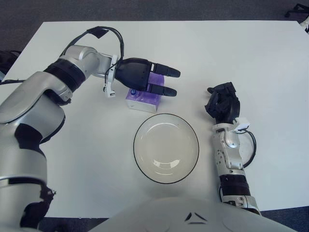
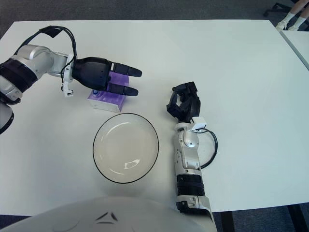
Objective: Put the tissue paper into the plate.
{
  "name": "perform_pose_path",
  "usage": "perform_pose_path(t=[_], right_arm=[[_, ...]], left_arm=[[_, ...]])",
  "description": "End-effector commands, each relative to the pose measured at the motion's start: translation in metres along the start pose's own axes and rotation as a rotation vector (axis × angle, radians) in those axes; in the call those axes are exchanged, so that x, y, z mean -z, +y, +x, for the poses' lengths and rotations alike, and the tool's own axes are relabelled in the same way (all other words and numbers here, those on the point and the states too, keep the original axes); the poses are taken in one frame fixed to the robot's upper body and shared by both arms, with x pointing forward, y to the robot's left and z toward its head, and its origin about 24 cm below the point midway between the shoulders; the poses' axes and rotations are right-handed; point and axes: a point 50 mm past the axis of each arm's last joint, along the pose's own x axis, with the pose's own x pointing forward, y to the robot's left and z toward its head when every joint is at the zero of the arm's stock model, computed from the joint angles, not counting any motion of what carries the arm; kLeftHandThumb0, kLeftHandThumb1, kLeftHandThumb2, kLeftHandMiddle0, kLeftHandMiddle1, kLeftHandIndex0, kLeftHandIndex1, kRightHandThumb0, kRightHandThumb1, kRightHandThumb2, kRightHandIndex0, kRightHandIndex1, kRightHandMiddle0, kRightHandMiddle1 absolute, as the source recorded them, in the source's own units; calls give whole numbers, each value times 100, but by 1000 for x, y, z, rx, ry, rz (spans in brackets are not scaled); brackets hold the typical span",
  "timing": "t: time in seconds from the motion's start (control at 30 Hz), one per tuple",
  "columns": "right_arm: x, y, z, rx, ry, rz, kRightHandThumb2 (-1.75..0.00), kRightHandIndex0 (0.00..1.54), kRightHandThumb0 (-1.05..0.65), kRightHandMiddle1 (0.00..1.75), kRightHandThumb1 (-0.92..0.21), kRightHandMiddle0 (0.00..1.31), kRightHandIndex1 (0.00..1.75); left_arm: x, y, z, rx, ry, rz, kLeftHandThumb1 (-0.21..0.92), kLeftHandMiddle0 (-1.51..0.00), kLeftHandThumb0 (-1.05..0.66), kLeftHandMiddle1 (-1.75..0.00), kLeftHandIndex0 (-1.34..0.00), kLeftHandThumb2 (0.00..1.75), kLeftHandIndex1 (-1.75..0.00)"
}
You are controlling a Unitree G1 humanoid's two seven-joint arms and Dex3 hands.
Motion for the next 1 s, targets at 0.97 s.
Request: perform_pose_path(t=[0.97], right_arm=[[48, -31, -47, 221, 302, -1, -93, 65, -39, 175, -62, 38, 148]], left_arm=[[-21, -16, 15, 91, -58, -153, 44, 0, 17, 0, 0, 141, 0]])
